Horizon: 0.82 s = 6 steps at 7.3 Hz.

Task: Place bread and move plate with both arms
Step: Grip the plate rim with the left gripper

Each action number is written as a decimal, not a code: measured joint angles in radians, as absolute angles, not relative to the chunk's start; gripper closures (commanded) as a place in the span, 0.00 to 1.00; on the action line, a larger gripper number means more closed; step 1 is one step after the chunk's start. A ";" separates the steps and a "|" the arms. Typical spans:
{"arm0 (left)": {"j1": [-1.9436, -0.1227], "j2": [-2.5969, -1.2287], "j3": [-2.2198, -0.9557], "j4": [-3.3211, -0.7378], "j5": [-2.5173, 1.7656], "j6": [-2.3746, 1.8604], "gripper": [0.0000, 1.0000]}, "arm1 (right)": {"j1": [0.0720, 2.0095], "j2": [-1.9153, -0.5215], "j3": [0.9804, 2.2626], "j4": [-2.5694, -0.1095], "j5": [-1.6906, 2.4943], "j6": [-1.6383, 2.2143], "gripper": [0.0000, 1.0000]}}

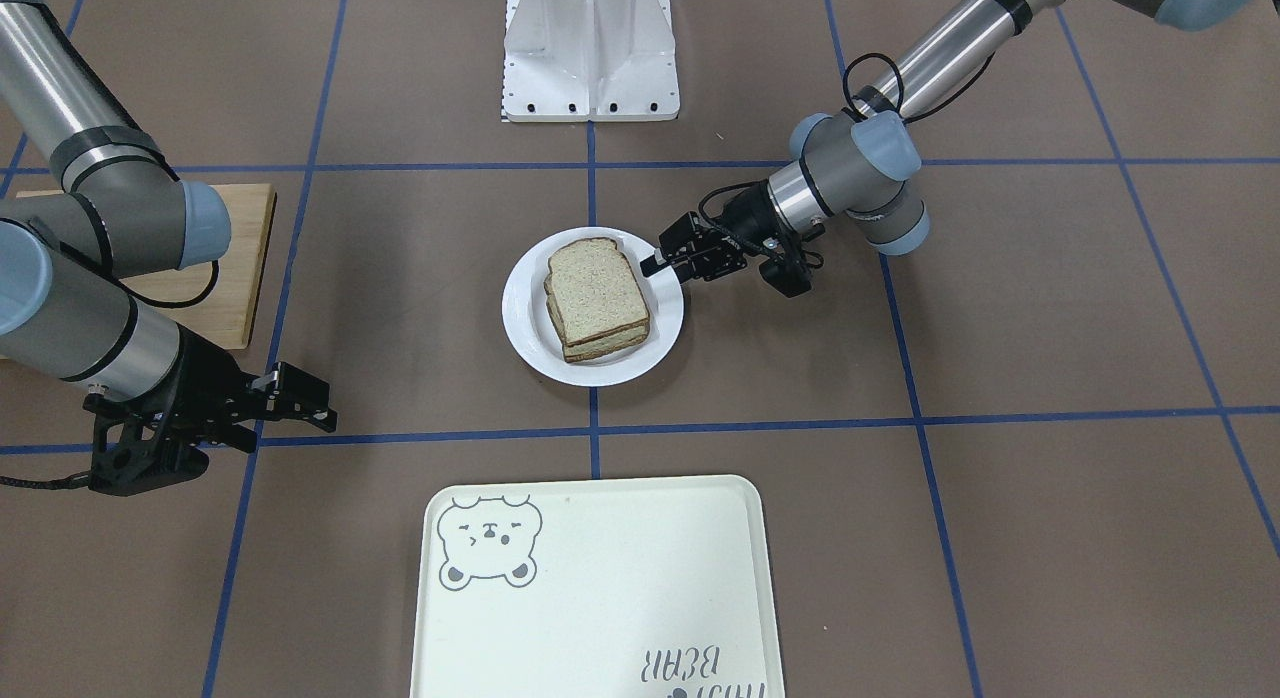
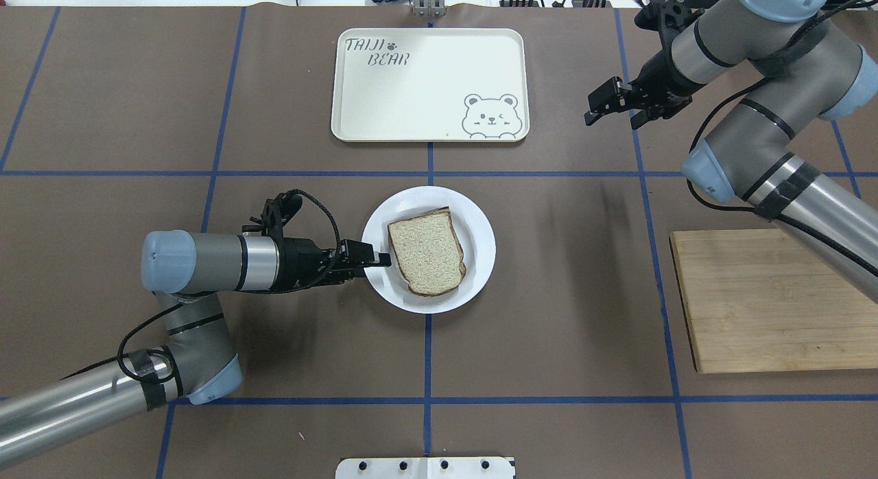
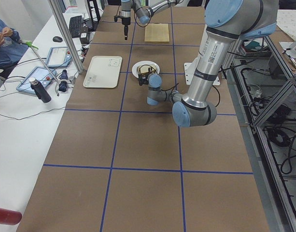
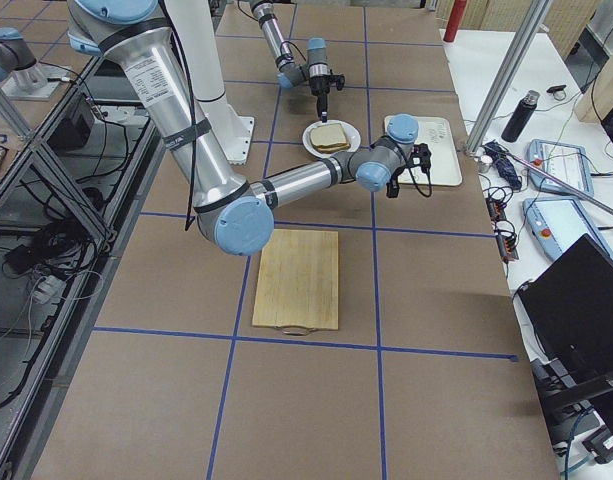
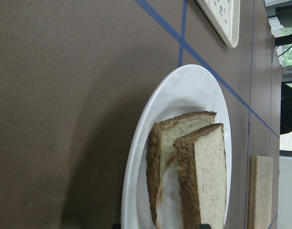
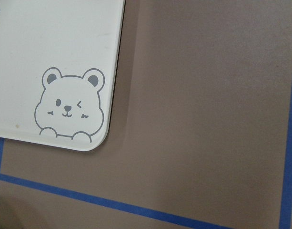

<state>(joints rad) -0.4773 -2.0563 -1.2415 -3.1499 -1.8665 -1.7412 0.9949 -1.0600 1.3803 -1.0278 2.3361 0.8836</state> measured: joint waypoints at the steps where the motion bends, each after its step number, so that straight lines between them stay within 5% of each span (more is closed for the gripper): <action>1: -0.475 -2.062 -1.233 -3.150 -1.864 -1.741 0.57 | 0.995 -1.060 1.381 -1.028 2.336 0.884 0.00; 6: -0.440 -2.081 -1.217 -3.149 -1.808 -1.741 0.63 | 0.996 -1.061 1.382 -1.028 2.337 0.884 0.00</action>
<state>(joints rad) -0.4403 -2.0810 -1.2166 -3.1489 -1.8081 -1.7411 0.9955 -1.0606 1.3821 -1.0278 2.3365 0.8836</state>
